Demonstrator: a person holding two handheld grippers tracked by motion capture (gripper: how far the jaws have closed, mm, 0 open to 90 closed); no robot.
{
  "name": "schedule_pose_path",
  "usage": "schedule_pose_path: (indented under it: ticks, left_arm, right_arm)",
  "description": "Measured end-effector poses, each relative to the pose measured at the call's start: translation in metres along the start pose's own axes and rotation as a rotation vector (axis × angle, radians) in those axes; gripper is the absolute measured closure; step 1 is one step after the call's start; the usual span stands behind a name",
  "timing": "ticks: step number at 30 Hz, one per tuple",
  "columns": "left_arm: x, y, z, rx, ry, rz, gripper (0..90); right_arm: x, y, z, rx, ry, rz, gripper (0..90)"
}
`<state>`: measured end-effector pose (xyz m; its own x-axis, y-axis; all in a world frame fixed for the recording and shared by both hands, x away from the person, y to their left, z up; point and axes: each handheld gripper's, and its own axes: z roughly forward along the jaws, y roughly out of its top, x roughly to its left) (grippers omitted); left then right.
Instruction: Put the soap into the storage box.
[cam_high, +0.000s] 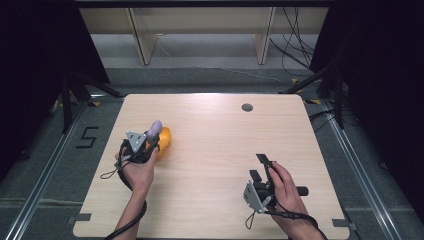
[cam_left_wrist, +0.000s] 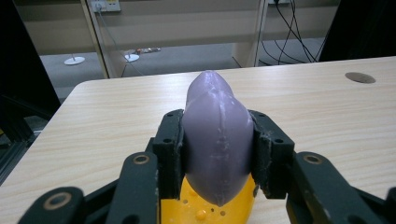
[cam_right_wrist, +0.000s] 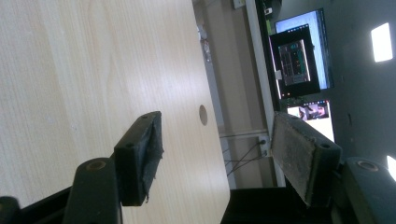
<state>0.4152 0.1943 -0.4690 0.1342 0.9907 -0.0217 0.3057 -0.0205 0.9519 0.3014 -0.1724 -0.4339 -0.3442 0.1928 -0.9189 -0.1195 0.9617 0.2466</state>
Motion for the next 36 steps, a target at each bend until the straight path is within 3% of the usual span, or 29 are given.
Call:
schedule_pose_path:
  ticks: [19, 23, 24, 25, 26, 28, 31, 32, 33, 35, 36]
  left_arm:
    - [0.005, -0.018, 0.019, 0.111, -0.005, -0.005, 58.4]
    - [0.006, -0.015, 0.019, 0.140, -0.009, -0.008, 57.5]
    - [0.006, -0.013, 0.019, 0.159, -0.016, -0.007, 52.5]
    - [0.006, -0.011, 0.020, 0.182, -0.026, -0.009, 47.1]
    - [0.006, -0.009, 0.020, 0.208, -0.034, -0.010, 41.8]
    - [0.006, -0.004, 0.019, 0.230, -0.042, 0.004, 33.7]
    - [0.006, 0.006, 0.011, 0.184, -0.034, -0.004, 28.0]
    - [0.007, 0.010, 0.007, 0.172, -0.037, -0.010, 27.9]
    - [0.009, 0.015, 0.004, 0.166, -0.048, -0.015, 27.6]
    - [0.014, 0.024, -0.001, 0.163, -0.071, -0.038, 25.9]
    - [0.018, 0.028, -0.003, 0.172, -0.090, -0.047, 25.7]
  right_arm:
    - [0.001, 0.000, 0.000, 0.003, 0.003, 0.001, 35.2]
    - [0.000, 0.000, 0.000, 0.003, 0.003, -0.004, 35.2]
    - [-0.003, 0.001, 0.000, -0.003, -0.004, -0.052, 35.2]
    - [-0.003, 0.001, 0.000, -0.003, -0.004, -0.054, 35.2]
    - [0.001, 0.000, 0.000, 0.005, 0.007, 0.001, 35.1]
    - [0.001, 0.000, 0.000, 0.004, 0.010, 0.000, 35.1]
    - [0.001, 0.000, -0.001, 0.005, 0.009, 0.000, 35.0]
    - [-0.001, 0.000, -0.001, 0.001, 0.005, -0.028, 35.0]
    - [0.001, -0.001, 0.000, 0.005, 0.011, -0.002, 35.1]
    - [-0.002, 0.000, 0.000, 0.001, 0.003, -0.052, 35.0]
    - [-0.002, 0.000, 0.000, 0.002, 0.005, -0.044, 35.0]
